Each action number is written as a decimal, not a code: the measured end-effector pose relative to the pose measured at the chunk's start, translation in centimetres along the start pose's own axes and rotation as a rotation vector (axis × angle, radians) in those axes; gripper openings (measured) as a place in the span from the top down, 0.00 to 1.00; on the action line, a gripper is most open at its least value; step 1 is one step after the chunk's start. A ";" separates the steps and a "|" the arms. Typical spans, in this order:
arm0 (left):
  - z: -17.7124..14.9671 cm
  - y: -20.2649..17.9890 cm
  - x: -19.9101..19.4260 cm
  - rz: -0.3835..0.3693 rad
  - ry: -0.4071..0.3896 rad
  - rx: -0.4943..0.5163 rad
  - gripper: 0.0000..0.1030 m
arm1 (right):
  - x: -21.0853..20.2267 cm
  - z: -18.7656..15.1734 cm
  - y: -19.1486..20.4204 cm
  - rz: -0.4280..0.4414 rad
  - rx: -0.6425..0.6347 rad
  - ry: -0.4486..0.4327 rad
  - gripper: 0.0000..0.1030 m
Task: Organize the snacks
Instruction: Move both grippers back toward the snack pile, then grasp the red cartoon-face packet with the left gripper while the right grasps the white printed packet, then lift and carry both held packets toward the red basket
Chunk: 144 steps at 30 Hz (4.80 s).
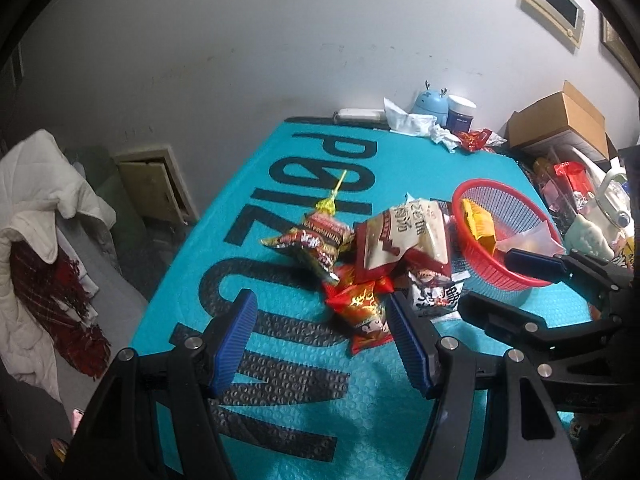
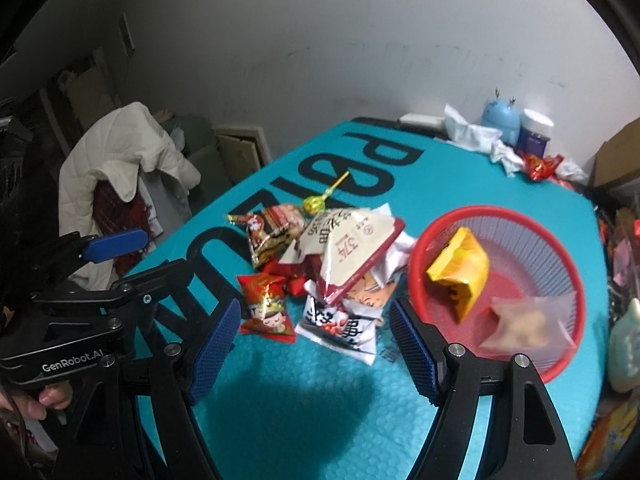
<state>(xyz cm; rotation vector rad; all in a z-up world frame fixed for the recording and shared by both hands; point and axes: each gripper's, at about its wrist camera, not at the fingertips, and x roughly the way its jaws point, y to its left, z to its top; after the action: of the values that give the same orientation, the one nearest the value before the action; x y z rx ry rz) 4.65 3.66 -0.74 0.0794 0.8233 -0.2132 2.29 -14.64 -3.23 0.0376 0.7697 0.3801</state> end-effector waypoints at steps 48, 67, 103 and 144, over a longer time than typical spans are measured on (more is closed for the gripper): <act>-1.8 -0.2 9.5 -0.225 0.182 -0.129 0.36 | 6.0 -3.9 -4.0 0.041 0.148 0.117 0.42; -3.3 -2.9 7.1 -0.234 0.190 -0.044 0.71 | 3.7 -6.1 -4.1 0.092 0.168 0.123 0.42; -6.0 -6.5 6.5 -0.218 0.223 0.074 0.71 | 1.2 -8.7 -4.8 0.079 0.138 0.136 0.40; -1.9 -9.2 0.3 -0.331 0.069 0.106 0.71 | -7.5 -6.5 -6.3 0.033 0.116 -0.085 0.80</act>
<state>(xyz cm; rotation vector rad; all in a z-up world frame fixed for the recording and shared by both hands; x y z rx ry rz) 1.47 -5.07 -2.14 0.0495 0.8917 -0.5690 -5.04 -23.81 -3.97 0.1744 0.7076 0.3621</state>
